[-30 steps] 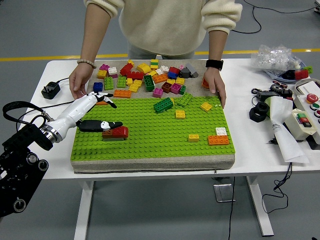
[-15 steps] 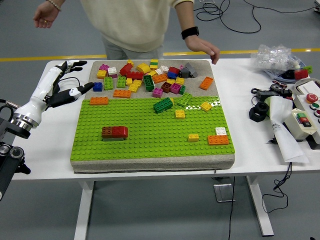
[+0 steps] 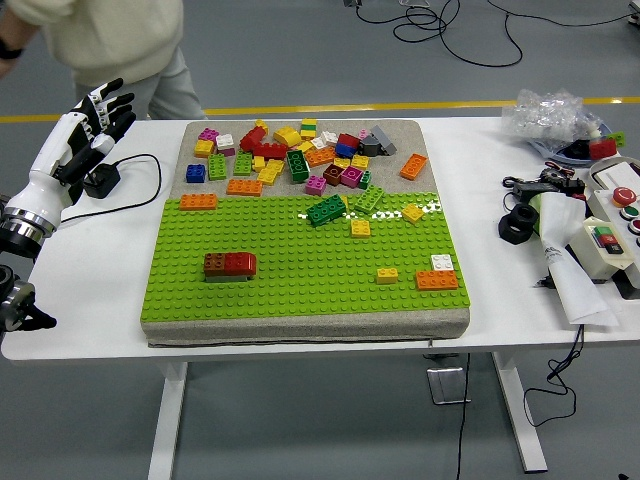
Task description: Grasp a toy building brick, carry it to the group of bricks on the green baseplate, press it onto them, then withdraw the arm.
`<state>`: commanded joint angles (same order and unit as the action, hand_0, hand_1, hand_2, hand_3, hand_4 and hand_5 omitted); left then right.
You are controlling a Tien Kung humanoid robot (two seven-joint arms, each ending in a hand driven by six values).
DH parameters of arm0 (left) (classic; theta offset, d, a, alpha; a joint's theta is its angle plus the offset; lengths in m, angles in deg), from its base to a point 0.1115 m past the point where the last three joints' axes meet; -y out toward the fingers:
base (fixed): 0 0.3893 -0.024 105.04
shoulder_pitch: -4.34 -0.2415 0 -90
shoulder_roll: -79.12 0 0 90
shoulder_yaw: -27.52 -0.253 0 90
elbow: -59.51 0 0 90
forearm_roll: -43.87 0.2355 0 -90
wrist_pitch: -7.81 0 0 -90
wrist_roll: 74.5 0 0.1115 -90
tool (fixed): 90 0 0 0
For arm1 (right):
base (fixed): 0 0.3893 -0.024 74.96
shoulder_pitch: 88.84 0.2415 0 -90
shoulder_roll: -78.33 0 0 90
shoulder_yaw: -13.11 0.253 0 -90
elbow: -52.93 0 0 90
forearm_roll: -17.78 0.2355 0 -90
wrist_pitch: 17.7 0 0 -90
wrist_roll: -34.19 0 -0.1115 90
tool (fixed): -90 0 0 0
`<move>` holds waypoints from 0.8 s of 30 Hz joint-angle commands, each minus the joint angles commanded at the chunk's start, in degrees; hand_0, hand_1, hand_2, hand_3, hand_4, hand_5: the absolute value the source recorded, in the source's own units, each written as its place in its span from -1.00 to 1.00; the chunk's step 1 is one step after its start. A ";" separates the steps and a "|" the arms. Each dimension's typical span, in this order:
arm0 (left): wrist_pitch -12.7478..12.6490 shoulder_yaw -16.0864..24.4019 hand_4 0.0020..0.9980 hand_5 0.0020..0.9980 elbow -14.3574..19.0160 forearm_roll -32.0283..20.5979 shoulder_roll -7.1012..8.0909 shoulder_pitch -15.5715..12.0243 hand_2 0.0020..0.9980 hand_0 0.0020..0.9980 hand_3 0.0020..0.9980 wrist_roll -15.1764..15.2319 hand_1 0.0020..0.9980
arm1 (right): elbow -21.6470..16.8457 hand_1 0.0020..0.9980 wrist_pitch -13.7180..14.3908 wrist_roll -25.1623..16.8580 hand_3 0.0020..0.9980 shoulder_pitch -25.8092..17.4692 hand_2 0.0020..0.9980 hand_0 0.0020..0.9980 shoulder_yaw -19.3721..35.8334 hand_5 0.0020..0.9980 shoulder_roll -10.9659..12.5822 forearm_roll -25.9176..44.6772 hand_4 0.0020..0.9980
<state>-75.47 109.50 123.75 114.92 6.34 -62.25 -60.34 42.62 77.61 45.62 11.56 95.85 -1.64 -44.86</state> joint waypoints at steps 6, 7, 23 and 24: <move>0.42 -0.63 0.83 0.61 -1.06 -2.19 1.49 0.06 0.93 1.00 0.99 -0.70 0.93 | 0.00 0.42 0.25 -0.12 0.37 -0.82 0.48 0.56 -0.46 0.37 -0.37 -0.69 0.89; 0.40 -0.77 0.83 0.61 -0.92 -2.11 1.79 0.00 0.93 1.00 0.99 -0.87 0.93 | 0.00 0.42 0.28 -0.20 0.37 -0.92 0.48 0.56 -0.54 0.37 -0.45 -0.78 0.89; -0.17 0.32 0.77 0.68 1.80 -1.11 2.55 -0.11 0.93 1.00 1.00 -2.76 0.94 | 0.00 0.43 0.06 -0.11 0.36 -1.62 0.49 0.57 -0.84 0.37 -1.49 -2.04 0.89; -0.14 0.25 0.77 0.68 1.97 -1.00 2.52 -0.20 0.93 1.00 1.00 -2.87 0.94 | 0.00 0.43 0.16 -0.19 0.36 -1.70 0.49 0.57 -0.95 0.37 -1.60 -1.99 0.89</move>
<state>-75.61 109.75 125.72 113.92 8.86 -62.44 -63.21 42.62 77.78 45.43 9.87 94.90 -3.25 -46.85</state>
